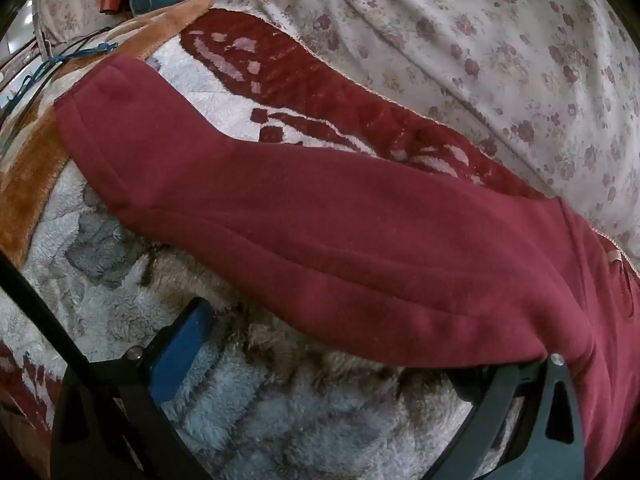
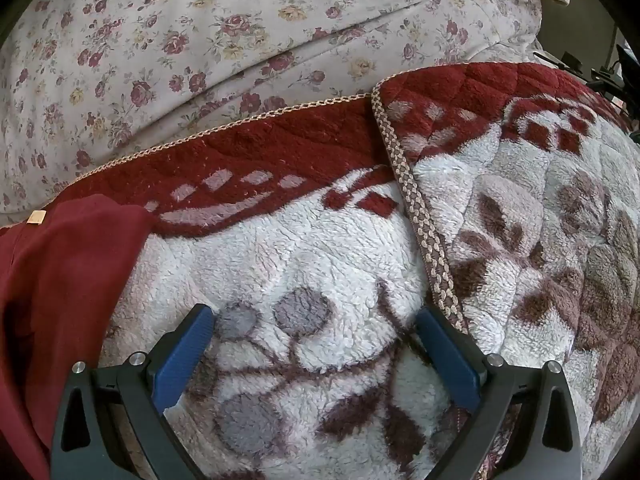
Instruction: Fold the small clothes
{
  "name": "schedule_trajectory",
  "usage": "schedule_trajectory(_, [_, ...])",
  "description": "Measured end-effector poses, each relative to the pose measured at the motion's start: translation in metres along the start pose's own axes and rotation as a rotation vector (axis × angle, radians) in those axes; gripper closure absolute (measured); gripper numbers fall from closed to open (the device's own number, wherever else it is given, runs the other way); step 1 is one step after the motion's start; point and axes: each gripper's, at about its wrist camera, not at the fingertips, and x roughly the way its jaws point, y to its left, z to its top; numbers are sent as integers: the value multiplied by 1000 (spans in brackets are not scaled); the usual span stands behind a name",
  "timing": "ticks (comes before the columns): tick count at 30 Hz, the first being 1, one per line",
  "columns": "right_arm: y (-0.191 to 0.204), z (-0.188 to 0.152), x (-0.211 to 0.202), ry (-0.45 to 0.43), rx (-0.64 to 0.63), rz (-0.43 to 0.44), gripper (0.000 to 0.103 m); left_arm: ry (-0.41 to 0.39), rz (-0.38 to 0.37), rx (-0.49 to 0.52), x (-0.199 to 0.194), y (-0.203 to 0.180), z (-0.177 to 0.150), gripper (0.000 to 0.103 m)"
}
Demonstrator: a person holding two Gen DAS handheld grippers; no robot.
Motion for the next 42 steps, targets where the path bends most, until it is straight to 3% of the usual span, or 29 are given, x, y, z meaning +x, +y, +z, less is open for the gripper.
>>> schedule_trajectory(13, [0, 1, 0, -1, 0, 0, 0, -4, 4, 2, 0, 0, 0, 0])
schedule_trajectory(18, [0, 1, 0, -1, 0, 0, 0, 99, -25, 49, -7, 1, 1, 0])
schedule_trajectory(23, [1, 1, 1, -1, 0, 0, 0, 132, -29, 39, -26, 7, -5, 0])
schedule_trajectory(30, [-1, 0, 1, 7, -1, -1, 0, 37, -80, 114, -90, -11, -16, 0])
schedule_trajectory(33, [0, 1, -5, 55, -4, 13, 0, 0, -105, 153, -115, -22, -24, 0])
schedule_trajectory(38, [4, -17, -49, 119, -55, 31, 0, -20, -175, 187, -138, -42, -35, 0])
schedule_trajectory(42, [19, -42, -111, 43, -110, 42, 0, -42, -214, 227, -149, -62, -46, 0])
